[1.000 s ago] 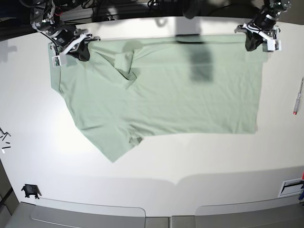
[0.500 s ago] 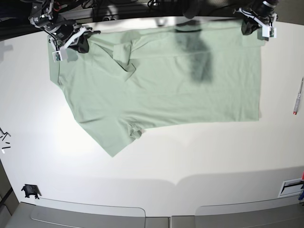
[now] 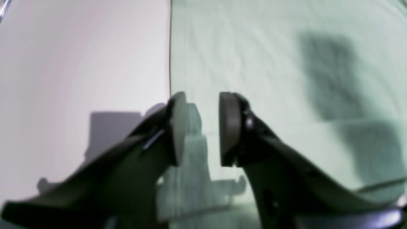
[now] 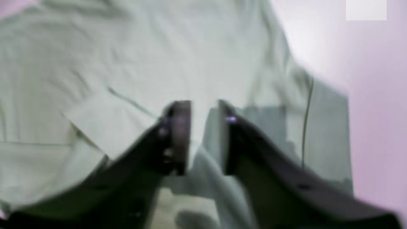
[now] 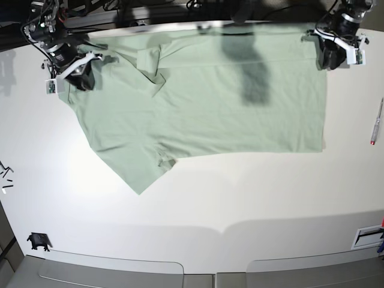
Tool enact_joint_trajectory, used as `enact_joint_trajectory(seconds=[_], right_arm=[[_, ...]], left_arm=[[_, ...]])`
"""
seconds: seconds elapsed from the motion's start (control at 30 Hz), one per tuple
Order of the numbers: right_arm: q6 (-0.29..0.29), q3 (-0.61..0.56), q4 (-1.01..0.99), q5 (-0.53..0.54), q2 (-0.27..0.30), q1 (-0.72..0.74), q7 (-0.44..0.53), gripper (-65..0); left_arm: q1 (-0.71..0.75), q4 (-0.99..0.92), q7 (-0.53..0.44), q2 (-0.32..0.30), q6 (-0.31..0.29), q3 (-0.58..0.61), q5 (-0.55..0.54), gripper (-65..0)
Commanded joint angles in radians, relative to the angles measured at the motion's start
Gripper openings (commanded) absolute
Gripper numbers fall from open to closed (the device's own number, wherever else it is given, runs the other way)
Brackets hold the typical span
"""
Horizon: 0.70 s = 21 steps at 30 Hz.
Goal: Fold the T-shirt properly
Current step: 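Move the right gripper to the opposite shirt edge near the collar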
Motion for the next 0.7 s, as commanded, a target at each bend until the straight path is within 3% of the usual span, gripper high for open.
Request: enact_joint_trajectory(seconds=[0.0,0.13,0.3,0.67], right_arm=[[0.006,0.009,0.019,0.0,0.016,0.025,0.043,-42.6],[0.005,0.009,0.01,-0.07,0.016,0.149,0.06,-40.6],[0.007,0.006,-0.064,-0.086,0.024,0.311,0.059,-40.6],[0.052,-0.187,-0.511,-0.074,0.191,0.644,0.053,-33.3]], left_arm=[[0.002,0.019,-0.018,0.001,-0.007,-0.007,-0.012,-46.9],[-0.021,0.019,-0.037,0.002,-0.007,-0.007,-0.013,-46.9],[-0.024,0.019,-0.146,0.002,-0.007,-0.007,-0.012,-46.9],[-0.024,0.019,-0.13,0.002,-0.008,-0.007,-0.001,-46.8]])
